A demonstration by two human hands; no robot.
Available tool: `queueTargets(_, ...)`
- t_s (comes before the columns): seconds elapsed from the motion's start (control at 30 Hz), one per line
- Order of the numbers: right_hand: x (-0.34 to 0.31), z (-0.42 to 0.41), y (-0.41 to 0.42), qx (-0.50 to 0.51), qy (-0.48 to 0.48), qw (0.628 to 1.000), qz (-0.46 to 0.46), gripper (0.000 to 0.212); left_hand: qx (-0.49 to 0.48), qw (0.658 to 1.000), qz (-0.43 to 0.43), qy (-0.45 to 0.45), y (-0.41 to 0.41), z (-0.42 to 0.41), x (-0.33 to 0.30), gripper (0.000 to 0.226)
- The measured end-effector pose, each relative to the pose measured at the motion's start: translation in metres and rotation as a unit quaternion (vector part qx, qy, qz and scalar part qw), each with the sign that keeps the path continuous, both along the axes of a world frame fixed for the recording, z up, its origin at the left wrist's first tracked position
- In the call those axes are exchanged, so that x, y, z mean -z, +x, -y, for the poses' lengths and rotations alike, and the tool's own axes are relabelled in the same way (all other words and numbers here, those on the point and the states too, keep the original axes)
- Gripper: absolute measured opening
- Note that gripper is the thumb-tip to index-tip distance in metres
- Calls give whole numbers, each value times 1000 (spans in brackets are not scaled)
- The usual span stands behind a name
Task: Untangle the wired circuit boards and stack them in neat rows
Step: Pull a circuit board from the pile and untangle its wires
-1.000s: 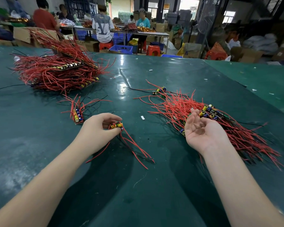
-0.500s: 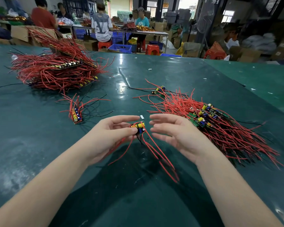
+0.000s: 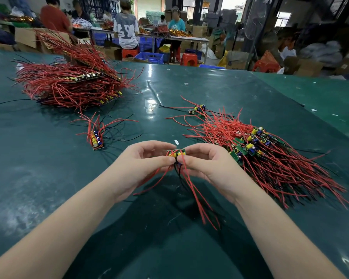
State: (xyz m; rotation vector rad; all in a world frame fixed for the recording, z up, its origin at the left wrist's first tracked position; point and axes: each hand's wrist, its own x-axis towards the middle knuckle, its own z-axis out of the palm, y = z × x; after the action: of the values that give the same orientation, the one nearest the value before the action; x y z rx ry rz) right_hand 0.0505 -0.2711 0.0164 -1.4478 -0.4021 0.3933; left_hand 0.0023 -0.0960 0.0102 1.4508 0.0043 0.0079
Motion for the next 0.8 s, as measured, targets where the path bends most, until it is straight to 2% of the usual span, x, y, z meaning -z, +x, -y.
queueTargets(0.13,1,1,1,12,-2,1000,1,10,-19,999,-11,-34,1,3,0,43)
queueTargets(0.3,0,3,2,10,17,1000,1,21,-29,1000,-1,-6,1,4,0,33)
queueTargets(0.6,-2,5,2,-26,13,1000,8,23,-11,999,2,38,0,3,-4,45)
queueTargets(0.8,-3,8,4,-46,0,999,14,32,6,994,25,102,-2,-1,-8,32)
